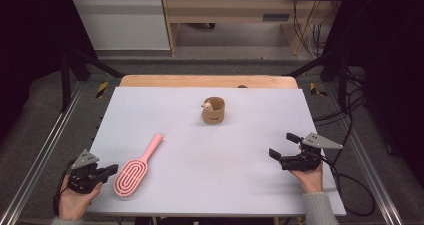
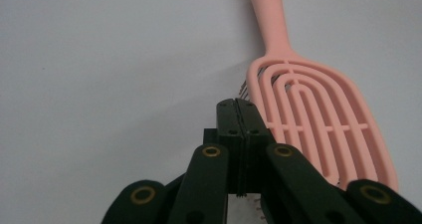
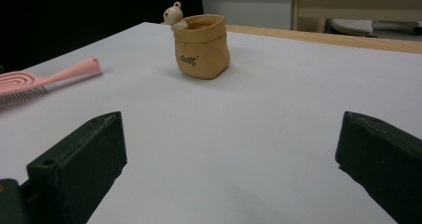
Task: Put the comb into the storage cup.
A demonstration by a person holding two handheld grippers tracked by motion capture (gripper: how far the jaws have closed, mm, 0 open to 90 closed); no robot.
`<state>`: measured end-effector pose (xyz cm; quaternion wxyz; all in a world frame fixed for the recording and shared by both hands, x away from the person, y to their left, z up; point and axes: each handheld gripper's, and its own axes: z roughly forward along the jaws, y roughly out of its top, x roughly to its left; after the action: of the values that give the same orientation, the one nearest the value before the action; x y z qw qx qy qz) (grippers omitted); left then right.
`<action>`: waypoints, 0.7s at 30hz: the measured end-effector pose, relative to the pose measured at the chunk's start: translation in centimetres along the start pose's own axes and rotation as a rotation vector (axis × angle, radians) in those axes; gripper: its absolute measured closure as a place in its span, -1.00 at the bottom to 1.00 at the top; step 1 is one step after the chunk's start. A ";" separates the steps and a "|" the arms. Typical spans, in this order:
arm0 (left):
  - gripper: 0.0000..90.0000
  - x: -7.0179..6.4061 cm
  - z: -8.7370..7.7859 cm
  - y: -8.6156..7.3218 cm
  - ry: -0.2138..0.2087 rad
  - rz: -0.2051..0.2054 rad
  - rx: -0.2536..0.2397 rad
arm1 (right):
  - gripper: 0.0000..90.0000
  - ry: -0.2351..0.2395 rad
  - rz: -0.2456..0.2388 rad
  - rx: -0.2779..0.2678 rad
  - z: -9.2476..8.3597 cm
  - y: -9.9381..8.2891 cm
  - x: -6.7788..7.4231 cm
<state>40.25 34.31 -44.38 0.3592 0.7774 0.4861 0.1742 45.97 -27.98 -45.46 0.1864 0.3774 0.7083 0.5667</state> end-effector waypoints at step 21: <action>1.00 -1.0 0.6 0.0 -0.043 0.019 0.024 | -1.00 0.001 0.002 0.004 0.0 0.0 0.0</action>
<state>40.14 33.20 -44.66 0.3587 0.7898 0.4729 0.1549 45.96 -27.94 -45.44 0.1846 0.3783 0.7092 0.5655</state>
